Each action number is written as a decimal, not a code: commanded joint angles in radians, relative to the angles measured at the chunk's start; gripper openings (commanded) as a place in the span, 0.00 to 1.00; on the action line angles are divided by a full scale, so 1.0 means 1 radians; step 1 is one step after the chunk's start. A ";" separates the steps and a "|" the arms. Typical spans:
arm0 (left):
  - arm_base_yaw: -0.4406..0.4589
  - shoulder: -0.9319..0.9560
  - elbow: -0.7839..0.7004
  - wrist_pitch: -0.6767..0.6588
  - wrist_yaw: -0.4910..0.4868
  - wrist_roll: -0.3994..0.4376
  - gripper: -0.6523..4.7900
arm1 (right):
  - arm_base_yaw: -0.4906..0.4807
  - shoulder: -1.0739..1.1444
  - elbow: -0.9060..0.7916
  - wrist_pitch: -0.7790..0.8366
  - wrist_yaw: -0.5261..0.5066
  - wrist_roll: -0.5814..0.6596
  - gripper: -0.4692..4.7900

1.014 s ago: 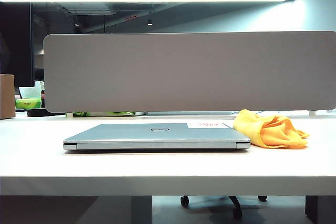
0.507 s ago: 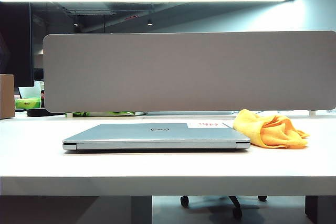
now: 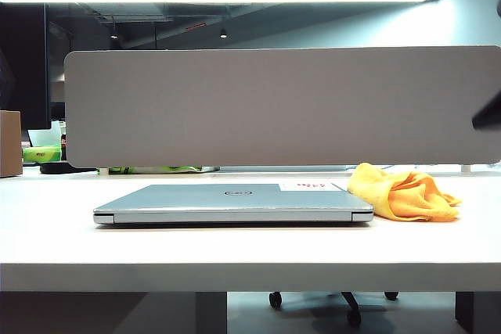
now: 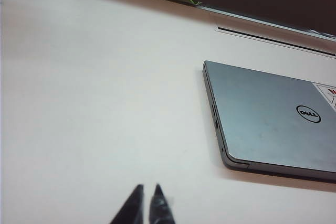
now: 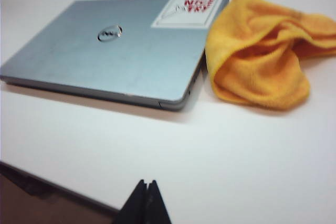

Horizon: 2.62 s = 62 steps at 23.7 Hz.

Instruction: Pick up the rag and use it to wipe the water off the lid of the laptop on the table.

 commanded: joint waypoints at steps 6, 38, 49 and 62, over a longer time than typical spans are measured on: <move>0.000 0.000 0.002 0.003 0.000 0.001 0.16 | -0.058 -0.138 0.004 -0.009 0.139 -0.066 0.10; 0.000 0.000 0.002 0.002 0.003 0.001 0.16 | -0.267 -0.523 -0.180 -0.174 0.133 -0.186 0.10; 0.000 0.000 0.002 0.003 0.003 0.001 0.16 | -0.267 -0.523 -0.180 -0.174 0.133 -0.186 0.10; 0.001 0.000 -0.080 0.126 -0.071 0.182 0.16 | -0.267 -0.523 -0.180 -0.174 0.133 -0.186 0.10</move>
